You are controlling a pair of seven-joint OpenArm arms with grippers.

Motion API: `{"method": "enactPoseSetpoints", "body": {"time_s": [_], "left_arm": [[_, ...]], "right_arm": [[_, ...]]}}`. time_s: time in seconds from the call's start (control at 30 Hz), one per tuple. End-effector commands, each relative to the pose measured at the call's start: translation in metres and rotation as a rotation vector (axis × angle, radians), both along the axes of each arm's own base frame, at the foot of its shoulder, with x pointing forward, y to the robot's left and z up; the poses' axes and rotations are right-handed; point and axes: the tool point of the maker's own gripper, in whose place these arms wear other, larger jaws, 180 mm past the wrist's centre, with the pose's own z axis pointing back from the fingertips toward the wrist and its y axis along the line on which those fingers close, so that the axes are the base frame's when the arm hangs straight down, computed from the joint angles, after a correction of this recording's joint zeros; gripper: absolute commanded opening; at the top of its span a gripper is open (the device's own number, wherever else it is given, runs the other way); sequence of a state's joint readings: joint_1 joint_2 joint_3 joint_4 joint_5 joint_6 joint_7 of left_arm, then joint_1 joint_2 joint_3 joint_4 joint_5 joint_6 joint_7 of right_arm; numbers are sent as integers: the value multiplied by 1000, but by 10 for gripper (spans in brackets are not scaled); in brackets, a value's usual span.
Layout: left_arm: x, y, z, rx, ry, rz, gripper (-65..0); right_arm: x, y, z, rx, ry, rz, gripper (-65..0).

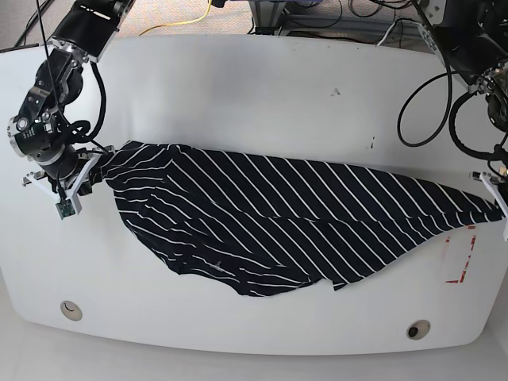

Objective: Layout the t-shirt on the table in an organized manner, then fold the t-shirt properly

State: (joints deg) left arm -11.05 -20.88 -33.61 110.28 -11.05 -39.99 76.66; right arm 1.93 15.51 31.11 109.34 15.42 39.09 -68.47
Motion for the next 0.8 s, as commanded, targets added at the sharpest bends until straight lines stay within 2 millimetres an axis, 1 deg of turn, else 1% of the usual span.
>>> {"method": "enactPoseSetpoints", "body": {"time_s": [0.0, 0.17, 0.33, 0.5, 0.6, 0.77], "left_arm": [[-8, 13, 12, 45, -20, 19, -650], [-37, 31, -7, 41, 40, 84, -650], [-65, 44, -23, 45, 100, 131, -650], [-81, 53, -29, 72, 153, 140, -650], [-87, 53, -34, 74, 176, 142, -650], [-92, 59, -32, 99, 197, 143, -650]], "right_arm": [[-6, -8, 6, -25, -14, -20, -650], [-25, -12, -10, -23, 39, -36, -650], [-40, -19, -19, -15, 68, -70, -650], [-49, -23, -25, -15, 89, -82, -650], [-53, -23, -28, -15, 102, -81, -650], [-59, -24, -36, -12, 128, -84, -650]]}}
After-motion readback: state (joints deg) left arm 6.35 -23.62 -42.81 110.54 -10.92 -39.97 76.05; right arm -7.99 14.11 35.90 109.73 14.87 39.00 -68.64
